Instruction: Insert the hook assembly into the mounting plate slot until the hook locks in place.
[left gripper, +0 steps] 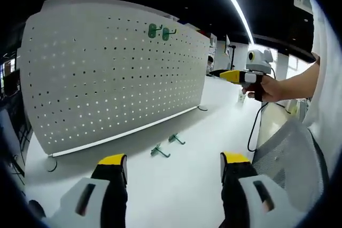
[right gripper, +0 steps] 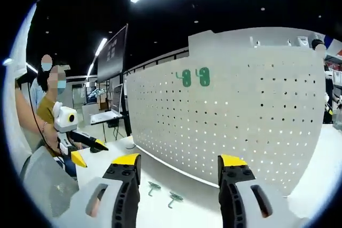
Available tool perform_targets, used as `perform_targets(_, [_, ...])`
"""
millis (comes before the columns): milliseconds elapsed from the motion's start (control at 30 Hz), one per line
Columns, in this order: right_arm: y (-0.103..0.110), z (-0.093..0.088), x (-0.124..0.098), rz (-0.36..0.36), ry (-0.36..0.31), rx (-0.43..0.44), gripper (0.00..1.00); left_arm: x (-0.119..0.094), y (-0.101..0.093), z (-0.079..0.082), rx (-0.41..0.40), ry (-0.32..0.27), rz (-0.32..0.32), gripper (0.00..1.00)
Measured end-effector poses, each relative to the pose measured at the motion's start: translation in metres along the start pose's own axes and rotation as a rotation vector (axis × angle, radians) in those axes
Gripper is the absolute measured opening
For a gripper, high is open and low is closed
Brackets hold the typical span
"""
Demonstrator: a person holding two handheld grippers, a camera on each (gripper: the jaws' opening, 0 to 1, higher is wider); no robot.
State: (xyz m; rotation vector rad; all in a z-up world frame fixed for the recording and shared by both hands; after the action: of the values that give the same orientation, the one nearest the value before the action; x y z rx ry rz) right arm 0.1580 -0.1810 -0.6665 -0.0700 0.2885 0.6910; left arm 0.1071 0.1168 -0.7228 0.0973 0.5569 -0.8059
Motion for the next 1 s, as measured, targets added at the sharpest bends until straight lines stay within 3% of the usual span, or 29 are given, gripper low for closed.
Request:
perform_targets(467, [0.004, -0.041, -0.02, 0.022, 0.101, 0.028, 0.58, -0.002, 0.004, -0.002, 0.001, 0.009, 0.004, 0.73])
perform_targets(1000, [0.009, -0.073, -0.038, 0.036, 0.191, 0.049, 0.6, -0.003, 0.004, -0.006, -0.002, 0.021, 0.008, 0.73])
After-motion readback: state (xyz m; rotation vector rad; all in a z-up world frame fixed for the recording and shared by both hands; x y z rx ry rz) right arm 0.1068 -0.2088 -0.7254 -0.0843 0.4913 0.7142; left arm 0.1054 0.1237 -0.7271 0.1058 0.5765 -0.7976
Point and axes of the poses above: the point that each gripper's makers call its tool centre point, and the gripper's own axes: x roughly forward along the fingers, y roughly to its left, z roughly out of its top, the point moved 6 cm from there along -x, roughly backward along the fingers, and after that the axes turned 9 degrees about y, right-handed, at the moved point
